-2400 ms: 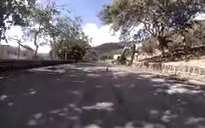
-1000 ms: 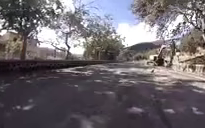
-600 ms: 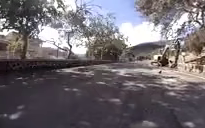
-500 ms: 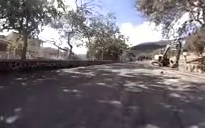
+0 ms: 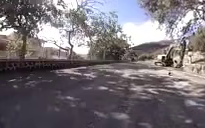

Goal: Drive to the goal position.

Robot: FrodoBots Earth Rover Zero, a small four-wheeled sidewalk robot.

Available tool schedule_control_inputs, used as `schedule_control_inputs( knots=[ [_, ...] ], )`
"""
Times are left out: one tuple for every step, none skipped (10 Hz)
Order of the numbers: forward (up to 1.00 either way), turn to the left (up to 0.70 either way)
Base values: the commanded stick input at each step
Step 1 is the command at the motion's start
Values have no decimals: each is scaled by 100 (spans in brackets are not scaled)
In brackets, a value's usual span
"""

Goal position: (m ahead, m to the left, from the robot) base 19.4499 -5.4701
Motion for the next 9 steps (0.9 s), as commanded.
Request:
schedule_control_inputs(
  knots=[
    [70, 0],
    [70, 0],
    [70, 0],
    [70, -6],
    [70, -18],
    [70, -27],
    [70, -27],
    [70, -27],
    [70, -27]
  ],
)
